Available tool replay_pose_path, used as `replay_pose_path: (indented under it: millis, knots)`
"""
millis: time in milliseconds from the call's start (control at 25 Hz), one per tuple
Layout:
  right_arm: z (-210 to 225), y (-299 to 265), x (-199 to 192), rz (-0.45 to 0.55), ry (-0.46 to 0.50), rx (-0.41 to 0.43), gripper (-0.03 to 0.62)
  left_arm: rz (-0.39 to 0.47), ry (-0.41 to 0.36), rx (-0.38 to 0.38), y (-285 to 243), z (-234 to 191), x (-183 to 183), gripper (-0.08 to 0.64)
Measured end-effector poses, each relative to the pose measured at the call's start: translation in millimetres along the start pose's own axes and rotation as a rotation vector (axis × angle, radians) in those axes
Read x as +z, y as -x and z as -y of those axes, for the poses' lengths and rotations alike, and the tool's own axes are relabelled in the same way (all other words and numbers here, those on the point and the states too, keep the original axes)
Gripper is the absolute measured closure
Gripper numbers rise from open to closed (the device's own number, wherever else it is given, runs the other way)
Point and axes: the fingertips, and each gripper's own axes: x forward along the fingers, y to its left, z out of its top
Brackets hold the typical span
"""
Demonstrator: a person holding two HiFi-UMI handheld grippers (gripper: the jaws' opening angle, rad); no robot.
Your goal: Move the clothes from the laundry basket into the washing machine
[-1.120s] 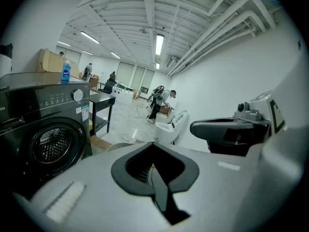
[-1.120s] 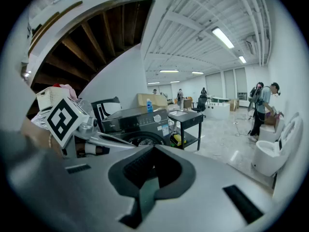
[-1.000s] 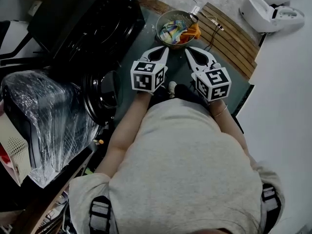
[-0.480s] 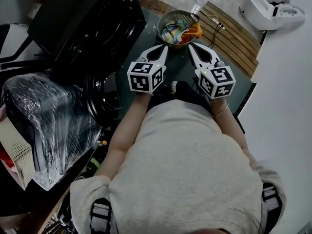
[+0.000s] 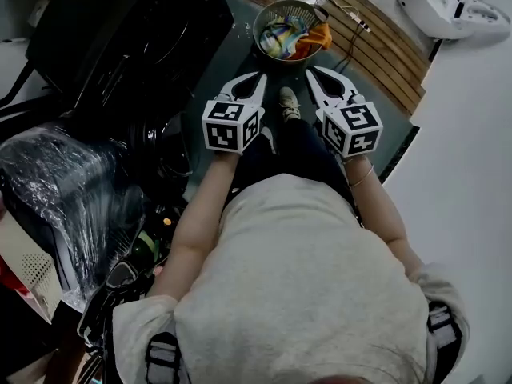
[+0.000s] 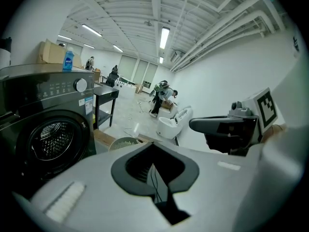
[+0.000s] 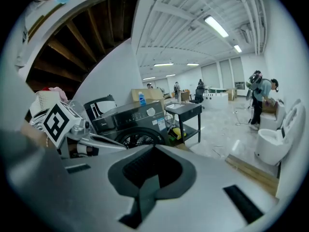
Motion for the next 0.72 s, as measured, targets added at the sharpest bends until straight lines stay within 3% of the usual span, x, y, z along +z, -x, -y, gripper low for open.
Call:
replay_pose_path:
  millis: [200, 480, 720]
  knots:
    - [28, -28, 0, -0.074, 0.002, 0.102, 0.586, -0.042, 0.068, 0.048, -42, -9, 1, 0.551]
    - [94, -68, -8, -0.181, 0.014, 0.173, 0.586, -0.053, 0.145, 0.086, -108, -21, 17, 0.551]
    - [126, -112, -38, -0.262, 0.002, 0.218, 0.586, -0.096, 0.219, 0.115, -157, -40, -2, 0.551]
